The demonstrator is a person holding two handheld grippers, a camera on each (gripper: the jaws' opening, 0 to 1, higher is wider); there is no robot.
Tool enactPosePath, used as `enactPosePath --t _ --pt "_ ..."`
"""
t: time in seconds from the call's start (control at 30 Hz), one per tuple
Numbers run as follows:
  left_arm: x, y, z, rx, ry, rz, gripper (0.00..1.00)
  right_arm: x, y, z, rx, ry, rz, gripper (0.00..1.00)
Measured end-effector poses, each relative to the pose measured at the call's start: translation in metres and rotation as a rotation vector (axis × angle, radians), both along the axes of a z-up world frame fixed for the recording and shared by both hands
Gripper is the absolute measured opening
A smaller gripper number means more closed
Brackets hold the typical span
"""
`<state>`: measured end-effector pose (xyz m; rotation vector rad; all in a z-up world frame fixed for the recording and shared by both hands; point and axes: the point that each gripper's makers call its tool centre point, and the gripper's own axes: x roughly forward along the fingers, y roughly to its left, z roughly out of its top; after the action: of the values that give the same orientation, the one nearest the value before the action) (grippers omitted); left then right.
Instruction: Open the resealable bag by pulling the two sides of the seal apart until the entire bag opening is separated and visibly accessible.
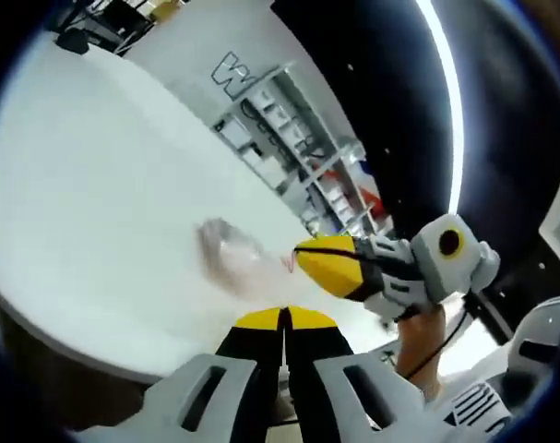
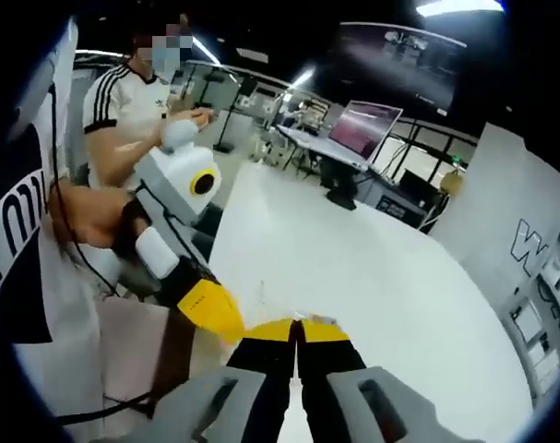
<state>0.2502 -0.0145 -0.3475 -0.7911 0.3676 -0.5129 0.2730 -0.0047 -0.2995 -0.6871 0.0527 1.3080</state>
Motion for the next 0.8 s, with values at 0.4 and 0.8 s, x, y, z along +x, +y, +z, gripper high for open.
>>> enactPosePath --t 0.4,0.8 --pt "-0.001 -0.004 -0.003 0.011 0.011 -0.012 0.0 -0.004 -0.007 0.022 0.068 -0.031 -0.002 0.0" --pt "-0.005 -0.003 -0.007 0.029 0.015 -0.012 0.0 -0.023 -0.006 -0.044 -0.137 0.146 0.065 0.04"
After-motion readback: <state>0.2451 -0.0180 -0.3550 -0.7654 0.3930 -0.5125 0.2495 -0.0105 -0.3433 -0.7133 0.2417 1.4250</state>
